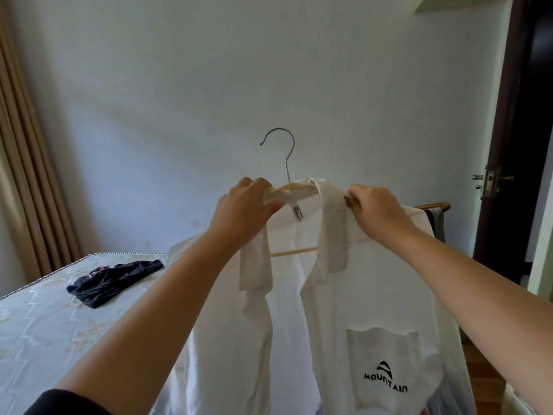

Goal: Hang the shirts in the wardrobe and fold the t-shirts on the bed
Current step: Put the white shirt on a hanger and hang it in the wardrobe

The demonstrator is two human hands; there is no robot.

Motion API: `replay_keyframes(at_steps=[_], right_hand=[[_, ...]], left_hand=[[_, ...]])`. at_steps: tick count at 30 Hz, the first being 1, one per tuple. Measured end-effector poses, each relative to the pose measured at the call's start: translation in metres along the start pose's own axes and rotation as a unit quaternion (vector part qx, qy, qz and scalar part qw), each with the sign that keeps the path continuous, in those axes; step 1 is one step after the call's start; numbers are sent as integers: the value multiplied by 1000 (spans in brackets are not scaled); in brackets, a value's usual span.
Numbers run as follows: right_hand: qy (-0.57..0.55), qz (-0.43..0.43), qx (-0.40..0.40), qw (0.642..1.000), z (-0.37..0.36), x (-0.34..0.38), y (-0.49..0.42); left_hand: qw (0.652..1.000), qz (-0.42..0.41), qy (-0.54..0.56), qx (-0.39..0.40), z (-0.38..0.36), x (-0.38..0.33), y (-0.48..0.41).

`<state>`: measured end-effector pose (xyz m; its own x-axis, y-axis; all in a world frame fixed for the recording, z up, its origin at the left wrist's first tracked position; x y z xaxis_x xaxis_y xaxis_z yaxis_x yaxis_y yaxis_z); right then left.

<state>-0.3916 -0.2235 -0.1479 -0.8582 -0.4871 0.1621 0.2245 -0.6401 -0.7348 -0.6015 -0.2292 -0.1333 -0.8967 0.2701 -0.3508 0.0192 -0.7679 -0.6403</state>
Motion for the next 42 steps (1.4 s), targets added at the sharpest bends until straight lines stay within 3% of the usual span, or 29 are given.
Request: replay_keyframes(at_steps=[6, 11, 15, 23, 32, 39, 42], right_hand=[[-75, -18, 52, 996, -6, 9, -3], [-59, 62, -44, 995, 13, 41, -6], [75, 79, 26, 994, 5, 57, -13], [-20, 27, 132, 991, 0, 41, -17], [-56, -34, -12, 998, 3, 30, -14], [-95, 39, 32, 994, 0, 47, -3], [-90, 56, 4, 994, 3, 52, 0]], left_hand=[[997, 12, 63, -32, -4, 2, 0], [996, 25, 75, -29, -11, 2, 2], [998, 3, 66, -21, -12, -9, 6], [999, 37, 10, -16, -15, -4, 13], [995, 35, 89, 21, -18, -8, 12], [980, 95, 174, -13, -10, 15, -2], [976, 103, 193, -18, -7, 15, -5]])
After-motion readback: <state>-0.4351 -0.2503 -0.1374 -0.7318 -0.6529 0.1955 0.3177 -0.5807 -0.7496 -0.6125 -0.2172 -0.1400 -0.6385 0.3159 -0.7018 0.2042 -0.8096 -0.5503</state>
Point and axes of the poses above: each hand's wrist, its own y-axis away from the middle knuckle, its own z-axis out of the back of the hand, x = y × z, the point moved 6 cm from there along -y, towards the middle knuckle, and after that the axes turned 11 degrees about z, right-handed, at the moved point
